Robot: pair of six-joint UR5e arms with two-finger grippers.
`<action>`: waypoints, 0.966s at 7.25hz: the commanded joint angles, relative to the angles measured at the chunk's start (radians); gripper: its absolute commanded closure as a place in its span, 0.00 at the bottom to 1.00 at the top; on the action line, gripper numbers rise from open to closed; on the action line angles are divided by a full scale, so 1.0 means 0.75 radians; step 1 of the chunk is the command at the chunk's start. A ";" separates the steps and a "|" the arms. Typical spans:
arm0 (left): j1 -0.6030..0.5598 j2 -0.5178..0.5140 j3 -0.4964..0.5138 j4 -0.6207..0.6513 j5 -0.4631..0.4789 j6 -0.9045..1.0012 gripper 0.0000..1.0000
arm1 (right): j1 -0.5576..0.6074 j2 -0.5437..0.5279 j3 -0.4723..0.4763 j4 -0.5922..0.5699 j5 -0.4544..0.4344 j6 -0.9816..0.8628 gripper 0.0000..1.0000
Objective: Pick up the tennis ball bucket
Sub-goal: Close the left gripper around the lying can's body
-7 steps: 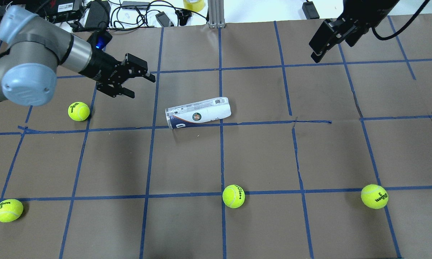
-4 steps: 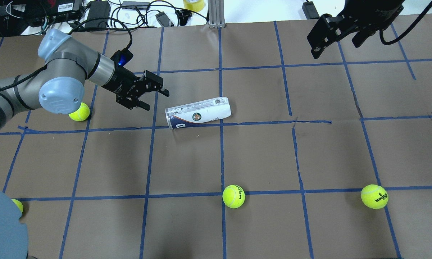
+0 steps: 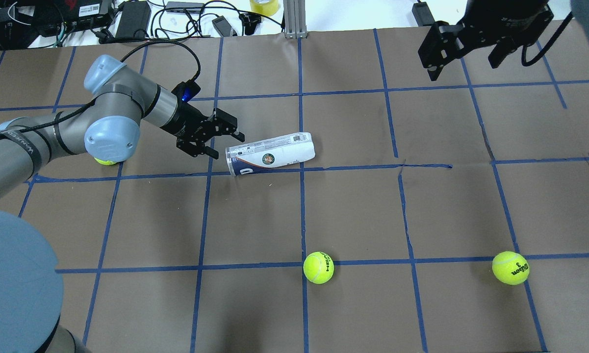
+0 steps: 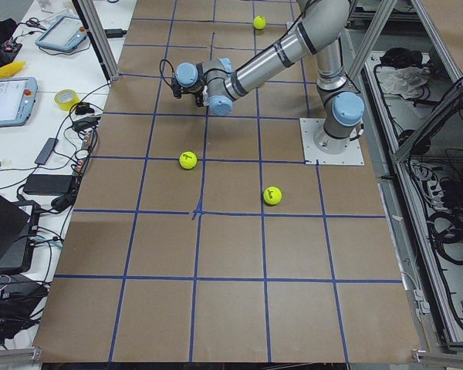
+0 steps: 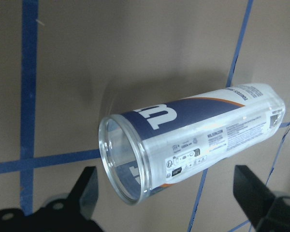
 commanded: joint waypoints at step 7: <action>-0.082 -0.026 0.037 0.039 -0.080 -0.200 1.00 | 0.003 -0.019 0.054 -0.015 0.110 0.143 0.00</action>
